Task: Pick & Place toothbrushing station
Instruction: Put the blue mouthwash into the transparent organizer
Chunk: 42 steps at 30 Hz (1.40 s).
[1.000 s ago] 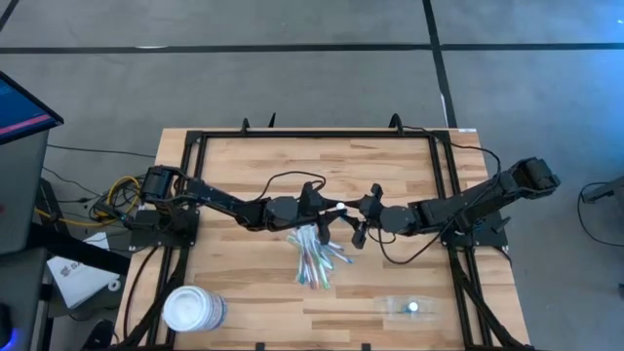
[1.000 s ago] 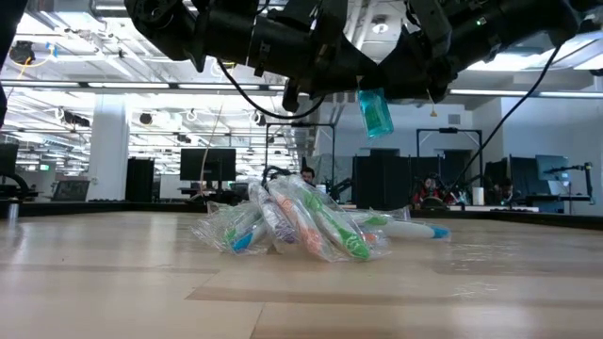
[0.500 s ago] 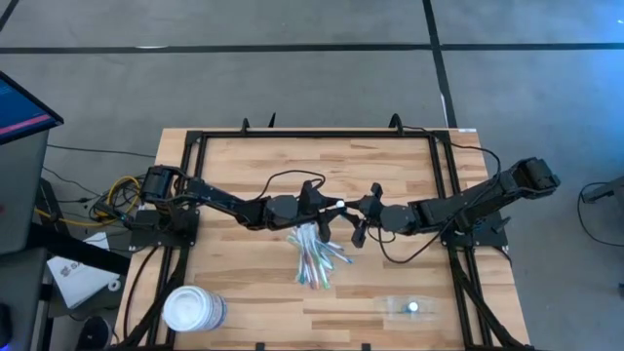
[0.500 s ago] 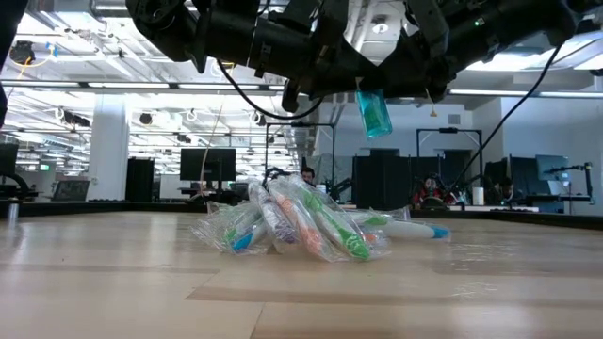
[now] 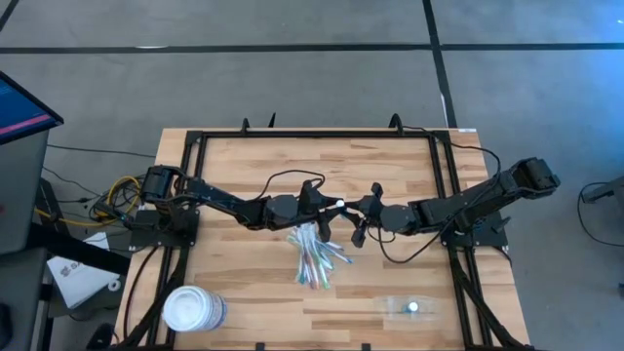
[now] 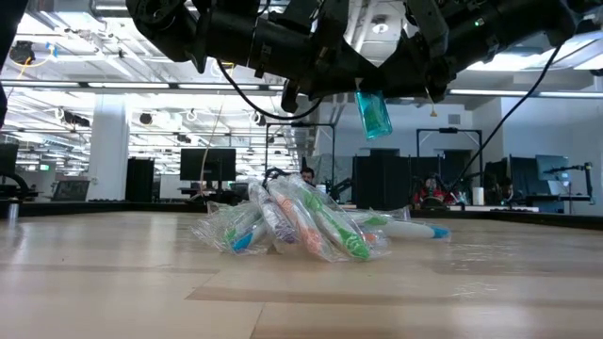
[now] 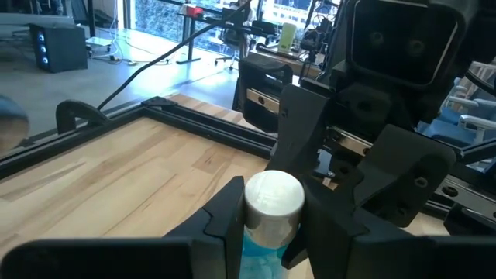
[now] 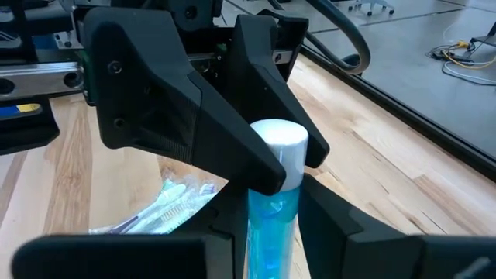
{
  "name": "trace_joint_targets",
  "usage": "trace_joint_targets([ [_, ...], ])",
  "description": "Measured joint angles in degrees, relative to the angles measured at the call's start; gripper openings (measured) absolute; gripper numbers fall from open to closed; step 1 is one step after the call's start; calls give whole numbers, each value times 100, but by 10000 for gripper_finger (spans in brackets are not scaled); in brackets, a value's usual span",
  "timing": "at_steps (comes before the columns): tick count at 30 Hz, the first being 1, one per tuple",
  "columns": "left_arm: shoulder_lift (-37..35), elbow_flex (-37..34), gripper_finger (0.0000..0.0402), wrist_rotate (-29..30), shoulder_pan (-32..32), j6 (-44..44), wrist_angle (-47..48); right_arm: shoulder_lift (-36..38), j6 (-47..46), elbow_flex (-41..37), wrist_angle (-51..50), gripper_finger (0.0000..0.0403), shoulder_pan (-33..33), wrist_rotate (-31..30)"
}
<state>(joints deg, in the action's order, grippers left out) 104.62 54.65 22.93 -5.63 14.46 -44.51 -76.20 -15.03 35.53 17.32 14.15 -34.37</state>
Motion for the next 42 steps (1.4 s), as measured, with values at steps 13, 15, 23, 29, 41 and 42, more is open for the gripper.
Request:
trace_joint_targets([
  [13, 0, 0, 121, -83, -4, -302, -12, 40, 63, -2, -43, 75, 134, 45],
  [15, 0, 5, 120, -79, -7, -350, -28, 59, 63, -2, -46, 75, 157, 129],
  [23, -329, -9, 121, -85, -77, -505, -22, 59, 59, -2, -169, 74, 157, 175],
  [29, -917, -321, 117, -93, -120, -691, -39, 59, 46, -2, -156, 74, 223, 312],
  [41, -1163, -852, 116, -88, -176, -481, -9, 738, 48, -26, -251, 74, 945, 321],
  [42, -1163, -852, 116, -89, -199, -481, -20, 798, 48, -42, -250, 74, 1023, 314],
])
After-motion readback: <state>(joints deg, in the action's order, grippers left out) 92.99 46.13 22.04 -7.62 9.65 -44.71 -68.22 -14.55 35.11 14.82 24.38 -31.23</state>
